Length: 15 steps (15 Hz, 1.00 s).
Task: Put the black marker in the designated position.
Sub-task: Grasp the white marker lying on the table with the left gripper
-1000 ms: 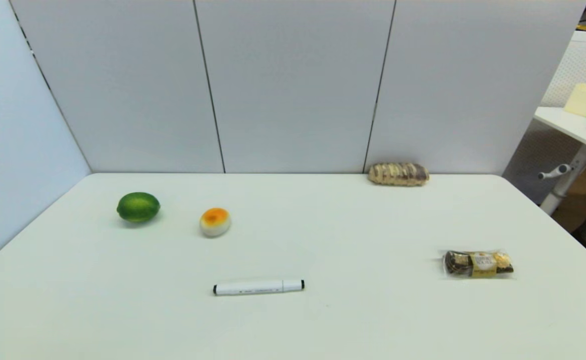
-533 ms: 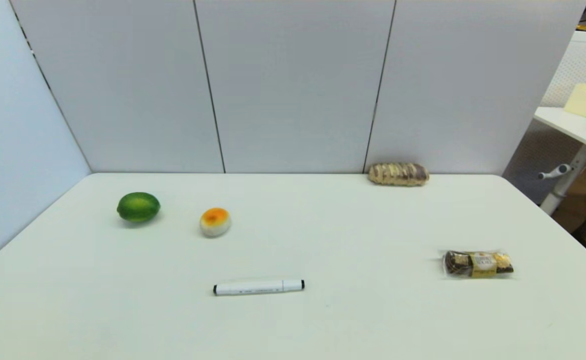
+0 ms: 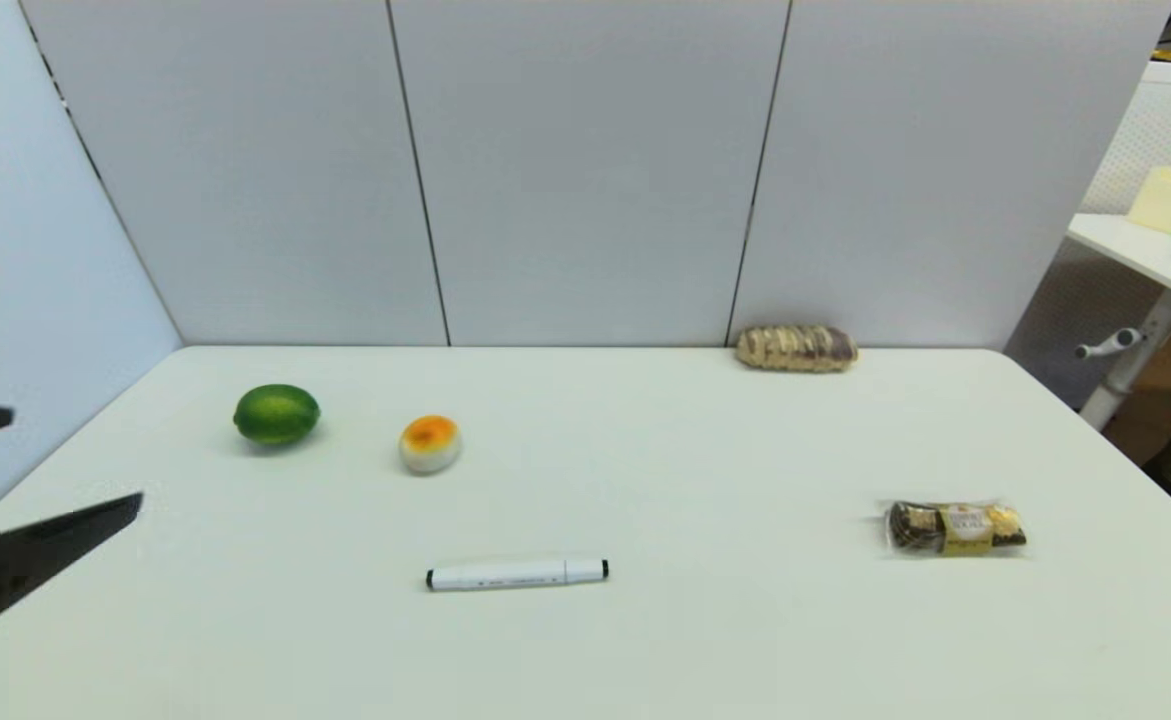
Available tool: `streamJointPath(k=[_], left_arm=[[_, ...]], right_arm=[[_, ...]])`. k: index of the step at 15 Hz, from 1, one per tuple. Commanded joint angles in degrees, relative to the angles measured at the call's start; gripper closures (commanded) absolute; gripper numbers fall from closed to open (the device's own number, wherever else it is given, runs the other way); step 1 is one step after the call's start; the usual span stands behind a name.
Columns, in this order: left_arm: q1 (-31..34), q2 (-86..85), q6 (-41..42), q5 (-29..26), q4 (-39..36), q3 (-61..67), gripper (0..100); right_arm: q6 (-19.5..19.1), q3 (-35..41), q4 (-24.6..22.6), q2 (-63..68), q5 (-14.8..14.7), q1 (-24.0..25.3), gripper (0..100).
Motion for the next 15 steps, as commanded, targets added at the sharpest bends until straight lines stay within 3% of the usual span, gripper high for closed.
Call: streamJointPath(k=[1,6,12,15], left_arm=[[-12.27,37.39,15.63,-8.12,23.69,-31.83,0],[-18.69,48.29,20.37,-10.31,23.51,-34.02,0],[-19.92,51.63,32.32,-13.13,23.33,-33.49,0],[-21.50,51.90,32.85,-13.30,23.51,-32.00,0]], right_arm=[[-0.05,-0.04,0.00,0.07,0.00,0.03,0],[-0.05,-0.04,0.00,0.07,0.00,-0.06,0],[-0.05,-0.04,0.00,0.07,0.00,-0.06,0],[-0.05,0.05,0.00,0.07,0.00,0.03,0]])
